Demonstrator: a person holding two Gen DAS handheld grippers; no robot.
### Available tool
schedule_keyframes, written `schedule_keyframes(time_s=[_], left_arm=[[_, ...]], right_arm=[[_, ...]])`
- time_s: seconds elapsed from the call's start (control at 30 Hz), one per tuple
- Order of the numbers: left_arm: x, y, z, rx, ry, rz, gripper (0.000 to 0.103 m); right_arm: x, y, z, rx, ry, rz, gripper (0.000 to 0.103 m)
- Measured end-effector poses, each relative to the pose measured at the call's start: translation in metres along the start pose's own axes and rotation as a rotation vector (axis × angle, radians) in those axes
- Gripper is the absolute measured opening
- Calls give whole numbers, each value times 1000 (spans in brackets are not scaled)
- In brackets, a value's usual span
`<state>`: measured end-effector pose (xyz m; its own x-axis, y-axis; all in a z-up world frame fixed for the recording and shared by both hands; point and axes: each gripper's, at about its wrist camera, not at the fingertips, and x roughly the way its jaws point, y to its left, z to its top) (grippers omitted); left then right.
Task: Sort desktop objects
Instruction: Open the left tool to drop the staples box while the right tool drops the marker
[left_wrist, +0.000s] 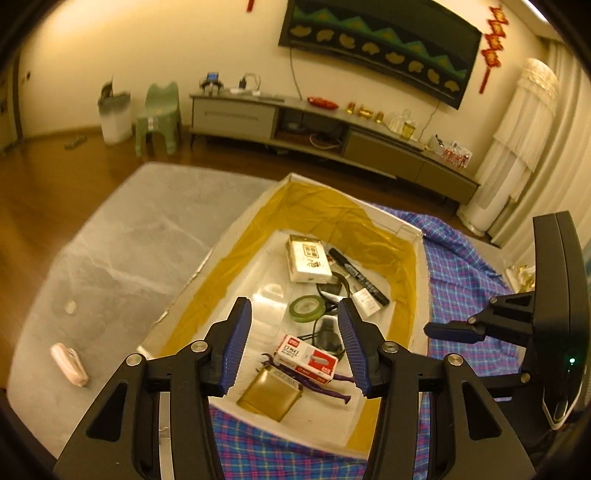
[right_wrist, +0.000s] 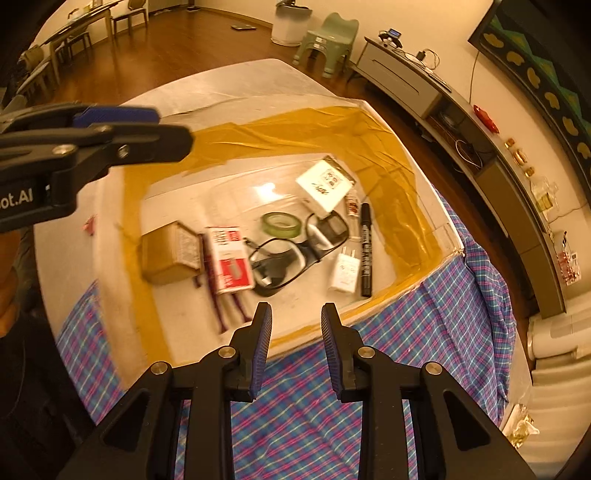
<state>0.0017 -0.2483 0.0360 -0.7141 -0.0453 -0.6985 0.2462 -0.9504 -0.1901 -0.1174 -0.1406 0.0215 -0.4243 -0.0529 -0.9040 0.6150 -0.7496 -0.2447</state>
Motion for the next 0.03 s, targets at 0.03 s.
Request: schedule_keyframes(time_s=[0.03], left_arm=[[-3, -3, -1, 11, -3, 2, 52]], right_arm=[[-3, 3, -2, -4, -2, 1, 30]])
